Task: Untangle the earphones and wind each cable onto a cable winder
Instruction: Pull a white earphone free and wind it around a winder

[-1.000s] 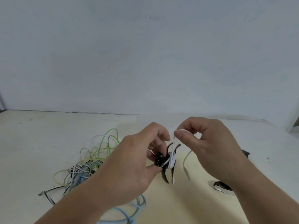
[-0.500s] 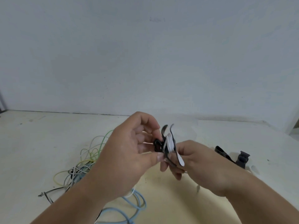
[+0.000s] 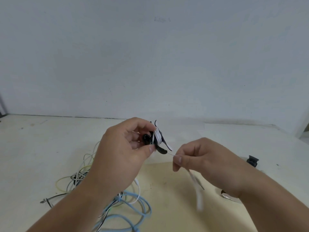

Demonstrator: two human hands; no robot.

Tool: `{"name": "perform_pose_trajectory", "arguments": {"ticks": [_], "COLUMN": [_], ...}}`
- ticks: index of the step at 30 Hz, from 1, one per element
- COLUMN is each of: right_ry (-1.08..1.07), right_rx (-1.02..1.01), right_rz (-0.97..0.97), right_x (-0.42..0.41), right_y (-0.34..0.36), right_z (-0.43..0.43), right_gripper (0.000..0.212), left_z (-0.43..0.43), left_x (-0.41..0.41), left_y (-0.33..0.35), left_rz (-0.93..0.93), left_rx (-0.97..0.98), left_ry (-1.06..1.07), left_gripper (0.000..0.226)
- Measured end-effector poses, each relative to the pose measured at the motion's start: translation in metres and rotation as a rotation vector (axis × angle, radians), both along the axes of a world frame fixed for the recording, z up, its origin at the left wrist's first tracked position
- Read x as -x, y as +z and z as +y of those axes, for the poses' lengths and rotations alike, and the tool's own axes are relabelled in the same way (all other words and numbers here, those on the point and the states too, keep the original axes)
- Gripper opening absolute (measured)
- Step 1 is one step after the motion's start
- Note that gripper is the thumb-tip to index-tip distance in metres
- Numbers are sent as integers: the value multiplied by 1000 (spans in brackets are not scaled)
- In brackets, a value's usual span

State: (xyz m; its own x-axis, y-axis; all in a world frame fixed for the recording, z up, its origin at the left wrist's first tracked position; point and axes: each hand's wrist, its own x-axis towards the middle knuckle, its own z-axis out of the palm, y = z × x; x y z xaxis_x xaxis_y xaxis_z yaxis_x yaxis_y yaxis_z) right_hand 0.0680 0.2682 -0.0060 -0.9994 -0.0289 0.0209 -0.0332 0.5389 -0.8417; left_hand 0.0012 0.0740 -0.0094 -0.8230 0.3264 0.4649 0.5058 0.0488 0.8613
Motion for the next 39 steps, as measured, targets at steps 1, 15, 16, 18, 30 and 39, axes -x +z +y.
{"name": "perform_pose_trajectory", "arguments": {"ticks": [1,15,16,18,30,39], "right_ry": [26,-59,-7,79,62,-257], "right_rx": [6,2,-1,7,43,34], "right_rz": [5,167,163,156,158,201], "right_x": [0,-2,-1,-1,-6,-10], "right_y": [0,4,3,2,11,18], "right_z": [-1,-3,-3,-4,-8,-13], "right_gripper": [31,16,13,12,21,25], "left_z": [0,-2,-1,0,2,1], "left_x": [0,4,5,4,0,-1], "left_y": [0,-2,-3,-4,-6,-5], "left_rz": [5,22,28,54,185,134], "left_rx": [2,13,16,33,117,135], "left_ry": [4,73,76,89,94,22], "left_gripper": [41,39,40,41,42,43]}}
